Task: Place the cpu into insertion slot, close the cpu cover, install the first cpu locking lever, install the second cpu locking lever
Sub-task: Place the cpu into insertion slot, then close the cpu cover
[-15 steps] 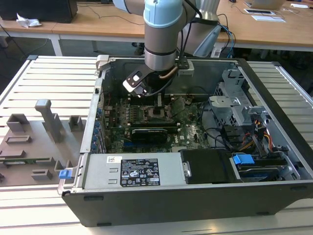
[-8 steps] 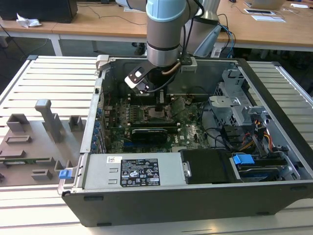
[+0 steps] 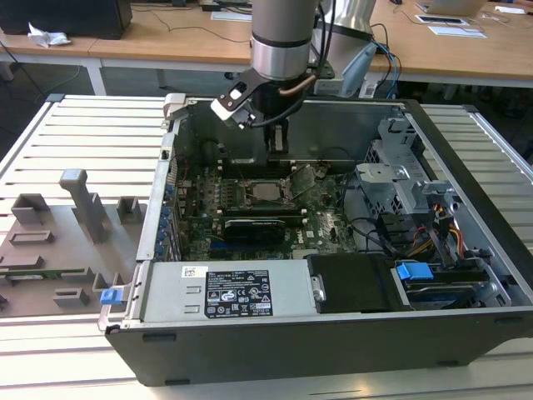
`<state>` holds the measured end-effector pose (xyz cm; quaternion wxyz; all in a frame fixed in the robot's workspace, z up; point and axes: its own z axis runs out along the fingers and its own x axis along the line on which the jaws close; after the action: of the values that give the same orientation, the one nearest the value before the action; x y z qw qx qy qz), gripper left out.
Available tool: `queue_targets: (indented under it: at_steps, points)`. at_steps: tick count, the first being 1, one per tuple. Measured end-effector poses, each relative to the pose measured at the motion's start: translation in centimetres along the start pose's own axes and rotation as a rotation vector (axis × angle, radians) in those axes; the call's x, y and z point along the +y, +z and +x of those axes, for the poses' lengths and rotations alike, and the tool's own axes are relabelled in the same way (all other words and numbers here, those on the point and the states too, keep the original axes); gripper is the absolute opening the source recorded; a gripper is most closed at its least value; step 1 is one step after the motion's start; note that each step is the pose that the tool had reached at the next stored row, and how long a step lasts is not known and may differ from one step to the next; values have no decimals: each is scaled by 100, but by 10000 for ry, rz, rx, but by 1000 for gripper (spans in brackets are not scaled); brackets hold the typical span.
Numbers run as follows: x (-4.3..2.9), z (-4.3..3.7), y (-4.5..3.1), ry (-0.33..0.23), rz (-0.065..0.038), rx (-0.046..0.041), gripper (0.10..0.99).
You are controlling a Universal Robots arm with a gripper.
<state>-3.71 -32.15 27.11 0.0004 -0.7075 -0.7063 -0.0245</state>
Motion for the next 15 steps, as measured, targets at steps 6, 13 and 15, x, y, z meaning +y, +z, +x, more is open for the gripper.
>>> queue_targets:
  at_steps: [6,13,15]
  points:
    - [6,6,-170,0,2,4,106]
    - [6,6,-171,1,3,3,106]
    - [7,6,-171,0,4,3,106]
